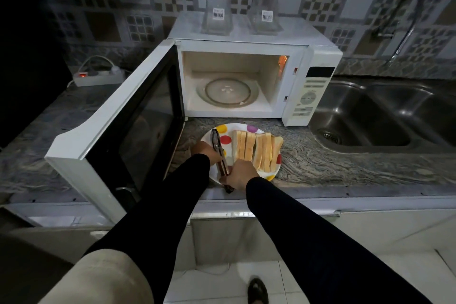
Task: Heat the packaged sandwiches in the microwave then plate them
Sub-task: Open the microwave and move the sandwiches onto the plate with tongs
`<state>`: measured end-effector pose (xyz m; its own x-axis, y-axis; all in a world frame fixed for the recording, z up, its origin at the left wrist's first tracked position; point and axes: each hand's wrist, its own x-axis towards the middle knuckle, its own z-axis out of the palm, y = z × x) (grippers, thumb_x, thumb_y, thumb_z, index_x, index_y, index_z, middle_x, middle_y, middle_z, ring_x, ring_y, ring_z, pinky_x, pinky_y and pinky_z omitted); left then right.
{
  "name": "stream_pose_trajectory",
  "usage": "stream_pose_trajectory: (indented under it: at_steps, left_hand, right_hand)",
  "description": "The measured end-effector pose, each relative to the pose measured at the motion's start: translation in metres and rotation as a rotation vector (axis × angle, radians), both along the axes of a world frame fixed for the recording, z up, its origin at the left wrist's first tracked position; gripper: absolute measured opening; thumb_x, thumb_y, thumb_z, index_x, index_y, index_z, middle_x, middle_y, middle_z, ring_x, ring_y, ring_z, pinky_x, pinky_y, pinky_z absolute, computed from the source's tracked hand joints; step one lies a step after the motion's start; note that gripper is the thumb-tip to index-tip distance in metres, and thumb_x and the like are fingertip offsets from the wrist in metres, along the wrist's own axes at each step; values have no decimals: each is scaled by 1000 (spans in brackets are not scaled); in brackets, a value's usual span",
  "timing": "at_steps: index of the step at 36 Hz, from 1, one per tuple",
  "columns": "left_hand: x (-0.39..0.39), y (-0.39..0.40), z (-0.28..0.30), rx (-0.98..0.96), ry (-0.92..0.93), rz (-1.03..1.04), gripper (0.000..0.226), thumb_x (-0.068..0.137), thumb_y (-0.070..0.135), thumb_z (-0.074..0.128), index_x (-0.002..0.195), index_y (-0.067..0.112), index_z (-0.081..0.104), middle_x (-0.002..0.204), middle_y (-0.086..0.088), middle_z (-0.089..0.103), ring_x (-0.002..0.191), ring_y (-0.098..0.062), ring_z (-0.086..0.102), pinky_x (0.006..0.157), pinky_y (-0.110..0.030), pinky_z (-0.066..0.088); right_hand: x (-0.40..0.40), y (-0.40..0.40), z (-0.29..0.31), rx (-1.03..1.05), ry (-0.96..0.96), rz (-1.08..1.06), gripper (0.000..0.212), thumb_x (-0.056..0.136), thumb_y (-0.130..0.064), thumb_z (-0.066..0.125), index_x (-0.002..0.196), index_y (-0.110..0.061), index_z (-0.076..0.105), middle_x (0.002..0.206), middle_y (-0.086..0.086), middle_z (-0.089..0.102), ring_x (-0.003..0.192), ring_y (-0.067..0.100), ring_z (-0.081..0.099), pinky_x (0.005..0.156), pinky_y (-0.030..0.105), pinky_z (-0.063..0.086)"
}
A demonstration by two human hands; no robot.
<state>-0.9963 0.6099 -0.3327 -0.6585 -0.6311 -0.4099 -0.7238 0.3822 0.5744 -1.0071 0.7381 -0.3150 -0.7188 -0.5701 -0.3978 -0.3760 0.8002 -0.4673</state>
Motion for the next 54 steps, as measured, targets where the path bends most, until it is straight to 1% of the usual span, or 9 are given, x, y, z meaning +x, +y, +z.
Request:
stream_pose_trajectory:
  at_steps: [7, 12, 20, 30, 36, 38, 44, 48, 54]
  left_hand:
    - [0, -1, 0, -88, 7, 4, 34, 85, 26, 65, 113, 6, 69, 122, -13, 64, 114, -27, 60, 93, -28, 47]
    - [-3, -3, 1, -110, 17, 21, 39, 86, 31, 65, 114, 4, 68, 122, -13, 64, 113, -28, 60, 91, -28, 47]
    - [-14, -10, -1, -130, 65, 174, 63, 93, 42, 52, 141, 4, 41, 149, -16, 37, 138, -31, 37, 112, -34, 30]
    - [-12, -12, -8, -173, -116, 158, 61, 94, 24, 55, 146, 3, 33, 153, -15, 28, 142, -29, 29, 115, -33, 24]
    - [-19, -16, -12, -225, -198, 138, 52, 98, 22, 50, 145, 5, 36, 153, -14, 29, 142, -29, 29, 115, -35, 24]
    - [-20, -17, -12, -223, -208, 127, 51, 98, 21, 49, 145, 5, 36, 153, -14, 30, 142, -29, 30, 115, -34, 24]
    - [-19, -19, -11, -212, -227, 134, 51, 98, 23, 49, 145, 6, 36, 153, -13, 31, 142, -29, 29, 116, -36, 22]
    - [-17, -20, -11, -195, -204, 128, 52, 101, 27, 42, 147, 3, 30, 154, -16, 28, 142, -29, 29, 117, -34, 21]
    - [-11, -22, -13, -171, -179, 102, 54, 102, 28, 39, 149, 5, 26, 157, -14, 21, 145, -28, 22, 118, -33, 16]
  right_hand:
    - [-6, 4, 4, -84, 6, -62, 44, 87, -37, 65, 55, -10, 49, 58, 4, 49, 55, 17, 48, 54, 27, 40]
    - [-16, 11, 24, -279, 93, -236, 26, 92, -23, 55, 81, -4, 69, 83, 8, 69, 82, 22, 66, 78, 30, 52]
    - [-55, 38, 33, -337, 435, -598, 24, 97, -18, 45, 113, -5, 57, 117, 14, 58, 103, 30, 59, 74, 25, 39]
    - [-94, 68, 3, -86, 96, -660, 51, 93, -28, 56, 131, 6, 47, 136, 22, 51, 128, 34, 48, 100, 36, 43]
    - [-98, 68, -10, -52, -55, -558, 36, 94, -24, 50, 116, 1, 63, 122, 18, 63, 113, 32, 61, 82, 31, 50]
    - [-101, 68, -16, -13, -39, -539, 34, 96, -28, 47, 104, 1, 63, 119, 19, 64, 111, 32, 61, 72, 28, 40]
    - [-105, 63, -18, -37, -80, -582, 26, 97, -24, 52, 84, -2, 54, 98, 18, 66, 97, 30, 65, 82, 34, 49]
    - [-107, 63, -23, -99, -129, -642, 20, 93, -19, 55, 89, 0, 57, 61, 9, 54, 57, 22, 56, 66, 30, 46]
    - [-117, 60, -42, -224, -294, -701, 29, 90, -8, 52, 112, 6, 62, 103, 20, 70, 91, 33, 70, 80, 48, 58]
